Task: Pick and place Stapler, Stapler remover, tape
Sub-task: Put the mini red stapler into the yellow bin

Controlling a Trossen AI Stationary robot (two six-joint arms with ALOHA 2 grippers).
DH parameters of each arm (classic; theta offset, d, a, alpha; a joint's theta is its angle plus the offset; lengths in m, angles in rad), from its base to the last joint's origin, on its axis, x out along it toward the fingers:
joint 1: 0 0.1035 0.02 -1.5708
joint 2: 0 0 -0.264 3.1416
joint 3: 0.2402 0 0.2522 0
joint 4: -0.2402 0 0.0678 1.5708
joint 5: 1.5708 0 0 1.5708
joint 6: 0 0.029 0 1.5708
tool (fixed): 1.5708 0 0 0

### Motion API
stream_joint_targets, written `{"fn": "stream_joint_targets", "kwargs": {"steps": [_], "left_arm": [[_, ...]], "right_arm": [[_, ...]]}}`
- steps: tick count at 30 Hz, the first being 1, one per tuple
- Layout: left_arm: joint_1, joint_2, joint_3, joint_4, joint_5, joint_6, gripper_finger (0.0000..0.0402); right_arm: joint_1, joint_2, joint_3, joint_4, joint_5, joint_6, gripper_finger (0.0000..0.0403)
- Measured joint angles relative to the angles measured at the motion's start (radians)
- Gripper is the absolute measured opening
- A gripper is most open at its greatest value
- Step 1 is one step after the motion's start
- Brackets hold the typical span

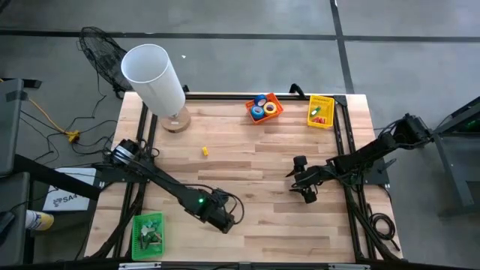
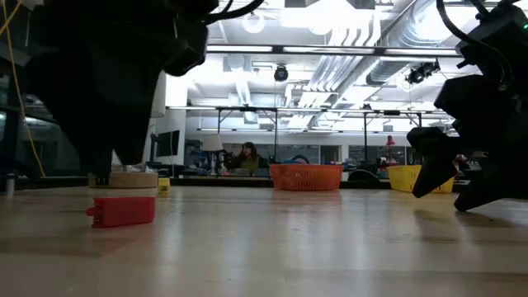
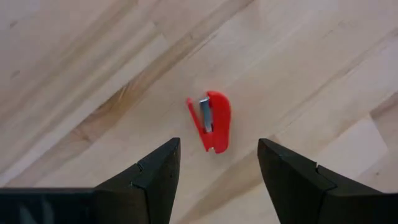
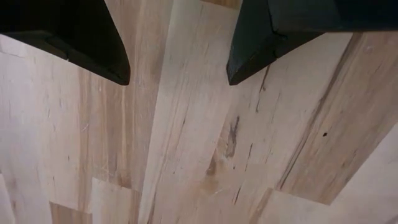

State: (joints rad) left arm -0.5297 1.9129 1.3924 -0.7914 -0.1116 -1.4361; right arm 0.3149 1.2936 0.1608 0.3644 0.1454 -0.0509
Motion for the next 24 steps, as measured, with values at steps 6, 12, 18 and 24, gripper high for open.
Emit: {"fn": "stream_joint_targets", "kwargs": {"steps": [6, 12, 18, 24], "left_arm": [[0.000, 0.060, 0.036, -0.018, 0.022, 0.016, 0.0211], [0.000, 0.093, 0.037, -0.023, 0.046, 0.010, 0.0211], [0.000, 0.109, 0.038, -0.010, 0.053, 0.010, 0.0211], [0.000, 0.113, 0.039, -0.009, 0.023, 0.008, 0.0211]], "right_arm": [[0.000, -0.006, 0.000, -0.003, -0.004, 0.001, 0.0265], [0.000, -0.006, 0.000, -0.001, -0.007, 0.000, 0.0265], [0.000, -0.006, 0.000, -0.001, -0.007, -0.002, 0.0265], [0.000, -0.006, 0.000, -0.001, -0.007, -0.002, 0.0265]]}}
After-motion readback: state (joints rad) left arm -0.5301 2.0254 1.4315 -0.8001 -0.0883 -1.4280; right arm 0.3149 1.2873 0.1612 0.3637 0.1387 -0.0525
